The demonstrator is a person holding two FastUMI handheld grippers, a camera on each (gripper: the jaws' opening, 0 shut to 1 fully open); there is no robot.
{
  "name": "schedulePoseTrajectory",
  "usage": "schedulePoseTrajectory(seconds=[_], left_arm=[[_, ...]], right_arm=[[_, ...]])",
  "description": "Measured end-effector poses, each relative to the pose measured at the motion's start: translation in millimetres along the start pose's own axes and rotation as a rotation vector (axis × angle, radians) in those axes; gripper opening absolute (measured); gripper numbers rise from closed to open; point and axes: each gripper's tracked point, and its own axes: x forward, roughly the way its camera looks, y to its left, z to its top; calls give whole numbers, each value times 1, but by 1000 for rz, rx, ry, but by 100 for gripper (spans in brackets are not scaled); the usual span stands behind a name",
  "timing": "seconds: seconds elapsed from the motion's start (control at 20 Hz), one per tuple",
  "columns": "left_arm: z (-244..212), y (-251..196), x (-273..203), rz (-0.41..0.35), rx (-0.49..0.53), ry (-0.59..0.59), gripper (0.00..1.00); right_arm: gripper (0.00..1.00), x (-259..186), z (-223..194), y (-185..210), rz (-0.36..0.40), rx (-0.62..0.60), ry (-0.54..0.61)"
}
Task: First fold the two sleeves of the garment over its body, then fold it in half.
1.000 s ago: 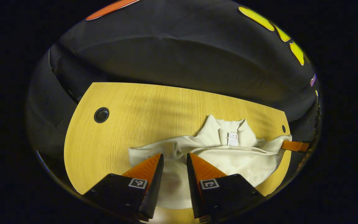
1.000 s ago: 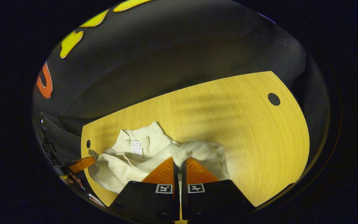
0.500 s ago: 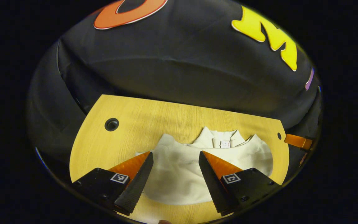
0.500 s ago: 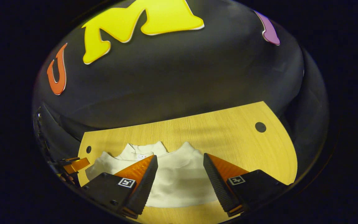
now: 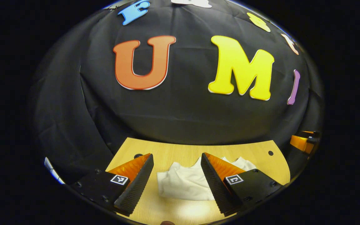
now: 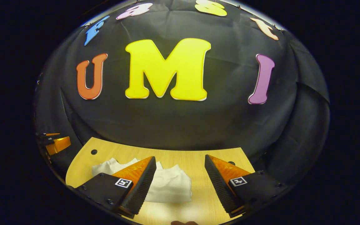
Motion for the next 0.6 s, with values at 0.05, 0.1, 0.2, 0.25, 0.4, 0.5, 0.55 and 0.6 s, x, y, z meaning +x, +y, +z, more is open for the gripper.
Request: schedulePoseTrajectory(seconds=[0.05, 0.1, 0.2, 0.25, 0.4, 0.5, 0.55, 0.6], left_arm=[[12, -3, -19, -7, 3, -35, 96], [23, -4, -37, -10, 2, -81, 96], [42, -6, -78, -10, -14, -161, 96], [44, -3, -98, -6, -24, -187, 96], [41, 7, -133, 13, -18, -238, 96], [37, 9, -156, 29, -5, -261, 96], [35, 7, -166, 32, -3, -273, 96], [34, 7, -176, 34, -7, -290, 96]], right_arm=[[97, -19, 4, -4, -1, 2, -24], [95, -35, 8, -9, -10, 3, -49], [96, -75, 20, -23, -57, -16, -141], [95, -93, 26, -25, -74, -34, -185], [94, -138, 31, -30, -83, -43, -287], [94, -158, 14, -24, -72, -61, -285], [95, -164, 4, -19, -60, -57, -271], [94, -171, -3, -13, -37, -48, -264]])
